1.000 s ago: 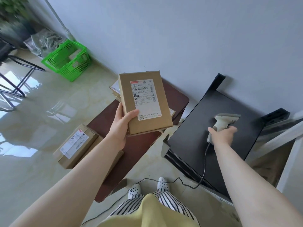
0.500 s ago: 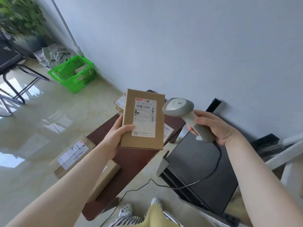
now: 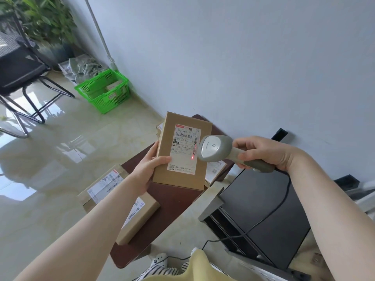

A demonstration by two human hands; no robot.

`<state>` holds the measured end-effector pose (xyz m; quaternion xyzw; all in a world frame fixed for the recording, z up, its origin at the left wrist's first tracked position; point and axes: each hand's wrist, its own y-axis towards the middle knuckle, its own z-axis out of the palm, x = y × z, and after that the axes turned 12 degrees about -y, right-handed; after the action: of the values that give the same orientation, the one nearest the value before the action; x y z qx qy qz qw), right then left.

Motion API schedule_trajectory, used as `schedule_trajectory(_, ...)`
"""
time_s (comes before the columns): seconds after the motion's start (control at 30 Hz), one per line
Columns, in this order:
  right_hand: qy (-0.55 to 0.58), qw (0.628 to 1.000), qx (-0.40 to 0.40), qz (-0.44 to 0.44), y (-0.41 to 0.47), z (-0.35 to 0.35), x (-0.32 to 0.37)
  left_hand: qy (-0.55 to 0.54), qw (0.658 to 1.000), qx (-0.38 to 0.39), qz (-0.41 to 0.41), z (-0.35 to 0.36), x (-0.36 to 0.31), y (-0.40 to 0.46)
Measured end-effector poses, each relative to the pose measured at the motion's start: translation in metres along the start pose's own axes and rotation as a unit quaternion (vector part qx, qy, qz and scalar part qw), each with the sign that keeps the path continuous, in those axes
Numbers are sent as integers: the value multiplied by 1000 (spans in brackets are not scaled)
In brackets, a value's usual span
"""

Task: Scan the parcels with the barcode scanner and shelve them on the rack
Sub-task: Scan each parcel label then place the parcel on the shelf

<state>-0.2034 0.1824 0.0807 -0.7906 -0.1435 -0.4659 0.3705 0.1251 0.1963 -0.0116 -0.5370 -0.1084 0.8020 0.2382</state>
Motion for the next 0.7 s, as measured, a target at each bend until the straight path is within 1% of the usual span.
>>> schedule_trajectory(0.13,12,1000,2,-9,1,6,6,2,1000,0,4,-8,0,-3)
schedule_trajectory(0.27,27,999,-13,-11,1,11,6,-2,1000,-1,5,-14,2,-4)
schedule_trajectory(0.37,101,993,-51,-18,1,21,7,-12,1000,1,13,-14,4,-4)
schedule_trajectory(0.43,174,980,-90,-26,4,33,10,-19,1000,-6,21,-14,7,-1)
schedule_trajectory(0.5,254,959,-125,-23,11,48,15,-25,999,-18,28,-13,12,3)
schedule_trajectory(0.6,358,922,-148,13,22,71,27,-30,998,-42,34,-6,16,7)
schedule_trajectory(0.7,416,896,-153,24,27,87,35,-35,997,-68,32,-2,20,15)
